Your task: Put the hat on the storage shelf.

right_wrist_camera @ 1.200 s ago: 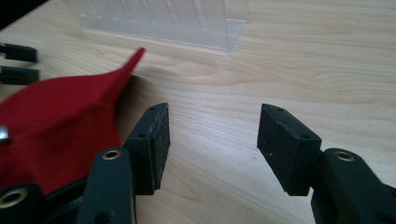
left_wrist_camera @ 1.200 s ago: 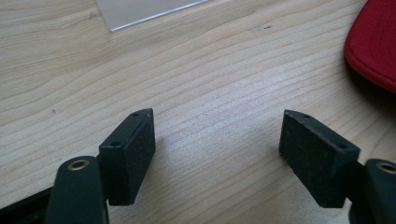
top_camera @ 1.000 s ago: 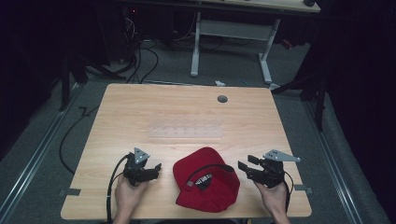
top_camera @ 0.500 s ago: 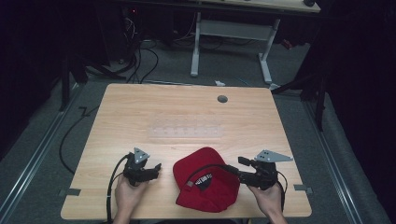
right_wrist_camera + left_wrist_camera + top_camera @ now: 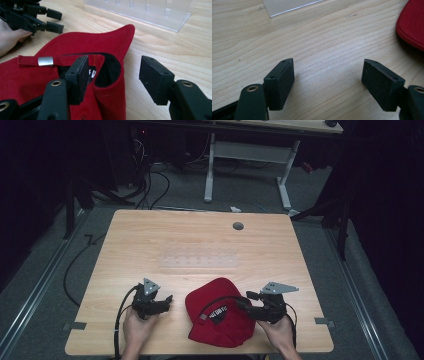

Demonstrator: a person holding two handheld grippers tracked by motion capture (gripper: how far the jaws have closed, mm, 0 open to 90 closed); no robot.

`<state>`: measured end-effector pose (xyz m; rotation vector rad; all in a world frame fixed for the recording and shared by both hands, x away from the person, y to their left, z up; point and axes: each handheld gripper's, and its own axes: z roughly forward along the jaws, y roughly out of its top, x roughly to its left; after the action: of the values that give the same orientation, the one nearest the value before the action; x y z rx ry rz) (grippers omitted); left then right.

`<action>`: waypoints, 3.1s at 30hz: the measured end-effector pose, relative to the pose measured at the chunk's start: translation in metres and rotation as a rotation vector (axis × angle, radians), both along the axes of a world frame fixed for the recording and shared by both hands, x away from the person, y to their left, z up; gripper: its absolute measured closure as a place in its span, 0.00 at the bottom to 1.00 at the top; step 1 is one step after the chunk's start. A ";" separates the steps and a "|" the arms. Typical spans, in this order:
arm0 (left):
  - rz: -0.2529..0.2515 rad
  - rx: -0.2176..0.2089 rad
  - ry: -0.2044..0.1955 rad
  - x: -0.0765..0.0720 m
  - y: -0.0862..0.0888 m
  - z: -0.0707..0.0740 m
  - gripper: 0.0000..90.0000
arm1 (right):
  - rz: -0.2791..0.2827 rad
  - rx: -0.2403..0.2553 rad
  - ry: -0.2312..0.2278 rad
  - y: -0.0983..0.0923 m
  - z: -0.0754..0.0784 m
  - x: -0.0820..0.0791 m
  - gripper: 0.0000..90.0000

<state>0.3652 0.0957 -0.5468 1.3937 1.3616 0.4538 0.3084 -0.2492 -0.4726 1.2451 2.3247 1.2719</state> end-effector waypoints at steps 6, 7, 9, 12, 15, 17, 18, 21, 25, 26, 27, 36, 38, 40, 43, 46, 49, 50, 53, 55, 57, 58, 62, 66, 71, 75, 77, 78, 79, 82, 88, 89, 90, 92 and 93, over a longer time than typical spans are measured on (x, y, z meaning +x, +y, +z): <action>0.000 0.000 0.000 0.000 0.000 0.000 0.29 | 0.002 -0.022 -0.001 0.005 -0.008 0.003 0.47; 0.000 0.000 0.000 0.000 0.000 0.000 0.29 | 0.002 -0.026 -0.001 0.005 -0.010 0.004 0.48; 0.001 0.000 0.000 0.000 0.000 0.000 0.29 | 0.005 -0.029 0.002 0.006 -0.012 0.004 0.49; 0.000 0.000 0.000 0.000 0.000 0.000 0.29 | 0.006 -0.036 0.005 0.007 -0.016 0.004 0.51; 0.000 0.001 0.000 0.000 0.000 0.000 0.29 | 0.006 -0.048 0.005 0.007 -0.019 0.005 0.53; 0.000 0.001 0.000 0.000 0.000 0.000 0.29 | 0.004 -0.054 0.000 0.007 -0.020 0.005 0.55; 0.000 0.001 0.000 0.000 0.000 0.000 0.29 | 0.003 -0.064 -0.007 0.008 -0.020 0.004 0.56; 0.000 0.003 0.001 0.000 0.000 0.000 0.29 | 0.009 -0.085 -0.008 0.009 -0.022 0.005 0.59; 0.000 0.003 0.001 0.000 0.000 0.000 0.29 | 0.016 -0.097 0.004 0.012 -0.026 0.006 0.63; 0.000 0.002 0.001 0.000 0.000 0.000 0.29 | 0.016 -0.097 0.008 0.012 -0.027 0.006 0.63; 0.000 0.002 0.000 0.000 0.000 0.000 0.29 | 0.020 -0.096 0.011 0.012 -0.029 0.007 0.64; 0.000 0.001 -0.001 0.000 0.000 0.000 0.29 | 0.041 -0.080 0.051 0.013 -0.037 0.010 0.76; 0.000 0.001 -0.001 0.000 0.000 0.000 0.29 | 0.043 -0.070 0.059 0.013 -0.038 0.010 0.80; 0.000 0.002 -0.001 0.000 0.000 0.000 0.29 | 0.049 -0.066 0.054 0.013 -0.038 0.010 0.84; 0.000 0.002 -0.001 0.000 0.000 0.000 0.29 | 0.056 -0.034 0.071 0.011 -0.037 0.011 0.89; 0.002 0.002 -0.001 0.000 0.000 0.000 0.29 | 0.066 -0.028 0.080 0.011 -0.036 0.012 0.91; 0.003 0.000 -0.001 0.000 0.000 0.000 0.29 | 0.070 -0.005 0.098 0.010 -0.035 0.013 0.93; 0.003 0.000 -0.001 0.000 0.000 0.000 0.29 | 0.073 -0.001 0.099 0.009 -0.035 0.013 0.93; 0.003 0.000 -0.001 0.000 0.000 0.000 0.29 | 0.071 0.022 0.100 0.008 -0.034 0.013 0.93; 0.003 -0.001 -0.001 0.000 0.000 0.000 0.29 | 0.070 0.022 0.093 0.009 -0.033 0.013 0.94; 0.003 -0.001 -0.001 0.000 0.000 0.000 0.29 | 0.067 0.030 0.092 0.008 -0.031 0.012 0.94; 0.003 0.000 -0.001 0.000 0.000 0.000 0.29 | 0.065 0.031 0.093 0.008 -0.030 0.012 0.94; 0.002 0.000 -0.001 0.000 0.000 0.000 0.29 | 0.066 0.037 0.075 0.006 -0.022 0.013 0.94; -0.001 0.001 0.000 0.000 0.000 0.000 0.29 | 0.063 0.037 0.055 0.004 -0.013 0.012 0.94; -0.010 0.001 0.001 0.000 0.000 0.000 0.27 | 0.053 0.048 0.053 -0.001 -0.007 0.014 0.94; -0.017 0.002 0.001 0.000 0.000 0.000 0.27 | 0.042 0.077 0.063 -0.006 -0.003 0.015 0.94; -0.022 0.001 0.002 0.000 0.000 0.000 0.27 | 0.041 0.083 0.060 -0.008 -0.001 0.016 0.94; -0.023 0.001 0.002 0.000 0.000 0.000 0.27 | 0.039 0.085 0.060 -0.009 0.000 0.017 0.94; -0.026 0.002 0.001 0.000 0.000 0.000 0.27 | 0.036 0.085 0.061 -0.009 0.001 0.017 0.94; -0.031 0.004 0.003 0.000 0.001 0.000 0.27 | 0.031 0.083 0.057 -0.011 0.006 0.019 0.94; -0.048 0.006 0.004 0.000 0.003 0.000 0.27 | 0.015 0.097 0.057 -0.015 0.013 0.022 0.94; -0.050 0.004 0.004 -0.001 0.002 0.000 0.27 | 0.013 0.098 0.057 -0.016 0.014 0.023 0.94; -0.053 0.008 0.004 -0.001 0.003 0.000 0.28 | 0.011 0.101 0.058 -0.016 0.015 0.023 0.94; -0.056 0.008 0.004 -0.002 0.002 0.001 0.28 | 0.008 0.106 0.056 -0.017 0.017 0.025 0.94; -0.060 0.010 0.002 -0.003 0.002 0.001 0.29 | 0.005 0.110 0.058 -0.018 0.018 0.026 0.94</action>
<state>0.3623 0.0976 -0.5456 1.4396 1.3167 0.4198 0.3342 -0.2676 -0.4549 1.3269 2.3268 1.4002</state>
